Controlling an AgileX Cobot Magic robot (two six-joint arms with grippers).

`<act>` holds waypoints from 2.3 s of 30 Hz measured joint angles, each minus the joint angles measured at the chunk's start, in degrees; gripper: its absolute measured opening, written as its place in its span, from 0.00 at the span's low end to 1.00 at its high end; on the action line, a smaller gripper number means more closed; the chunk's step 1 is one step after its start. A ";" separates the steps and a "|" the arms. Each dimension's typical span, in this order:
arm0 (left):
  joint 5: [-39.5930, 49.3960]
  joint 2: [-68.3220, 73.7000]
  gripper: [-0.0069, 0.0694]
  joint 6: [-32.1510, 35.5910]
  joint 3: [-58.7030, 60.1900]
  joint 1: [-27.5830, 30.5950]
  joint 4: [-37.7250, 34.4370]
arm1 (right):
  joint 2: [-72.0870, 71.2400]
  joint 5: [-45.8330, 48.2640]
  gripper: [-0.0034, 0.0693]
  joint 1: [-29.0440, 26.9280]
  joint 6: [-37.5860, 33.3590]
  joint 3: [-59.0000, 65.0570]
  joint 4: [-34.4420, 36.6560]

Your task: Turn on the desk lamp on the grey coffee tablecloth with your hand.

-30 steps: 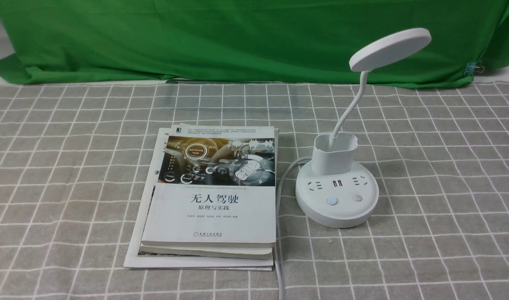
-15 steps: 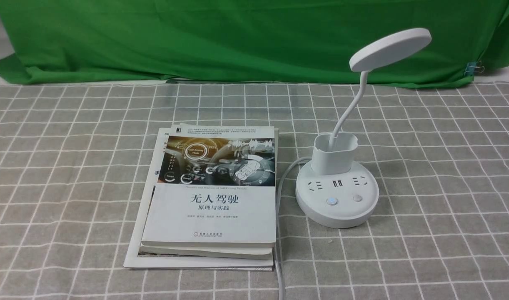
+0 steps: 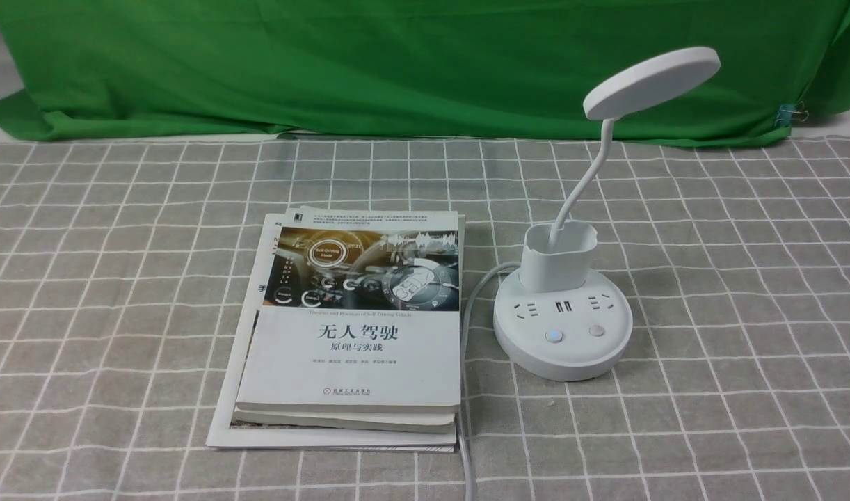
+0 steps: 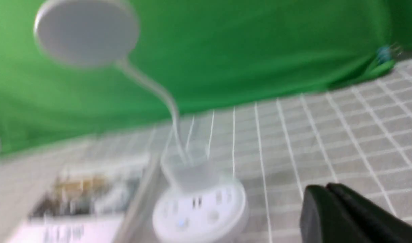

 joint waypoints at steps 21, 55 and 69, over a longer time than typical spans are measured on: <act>0.00 0.00 0.12 0.05 0.00 0.00 0.00 | 67.43 18.15 0.09 12.77 -8.61 -34.77 -3.73; 0.00 0.00 0.12 0.03 0.00 0.00 0.00 | 87.49 16.46 0.09 12.77 -6.90 -50.53 -8.21; 0.00 0.00 0.12 0.03 0.00 0.00 0.00 | 78.62 17.66 0.09 12.77 -6.90 -49.18 -8.37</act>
